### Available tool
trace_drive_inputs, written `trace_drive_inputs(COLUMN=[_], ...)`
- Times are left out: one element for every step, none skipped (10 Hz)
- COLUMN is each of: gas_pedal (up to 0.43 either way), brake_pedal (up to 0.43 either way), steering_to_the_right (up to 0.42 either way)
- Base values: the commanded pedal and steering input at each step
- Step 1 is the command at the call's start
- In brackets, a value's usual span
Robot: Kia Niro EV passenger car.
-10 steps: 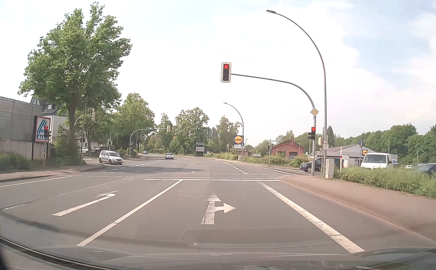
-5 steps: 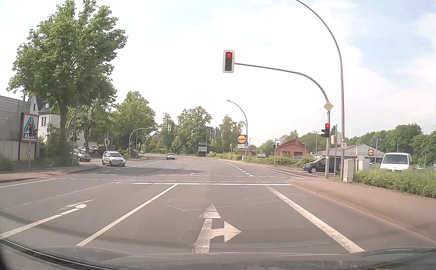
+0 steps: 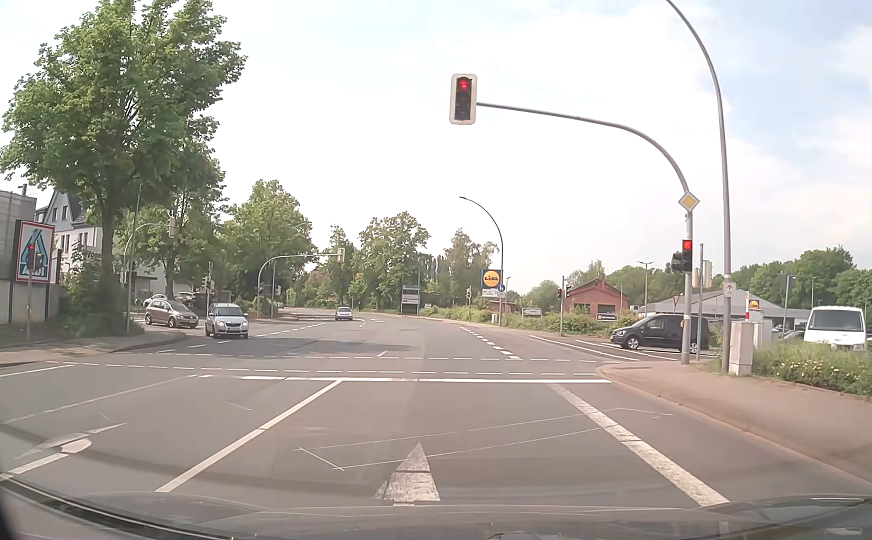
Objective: Follow the waypoints while adhering to traffic rules and regulations
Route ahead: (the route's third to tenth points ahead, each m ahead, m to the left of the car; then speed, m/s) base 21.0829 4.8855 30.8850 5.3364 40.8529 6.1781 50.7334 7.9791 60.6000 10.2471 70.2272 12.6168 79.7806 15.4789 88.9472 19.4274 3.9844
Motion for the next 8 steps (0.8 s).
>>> trace_drive_inputs(gas_pedal=[0.000,0.000,0.000,0.000,0.000,0.000,0.000,0.000], brake_pedal=[0.000,0.000,0.000,0.000,0.000,0.000,0.000,0.000], steering_to_the_right=[-0.021,-0.021,-0.020,-0.019,-0.016,-0.015,-0.014,-0.014])
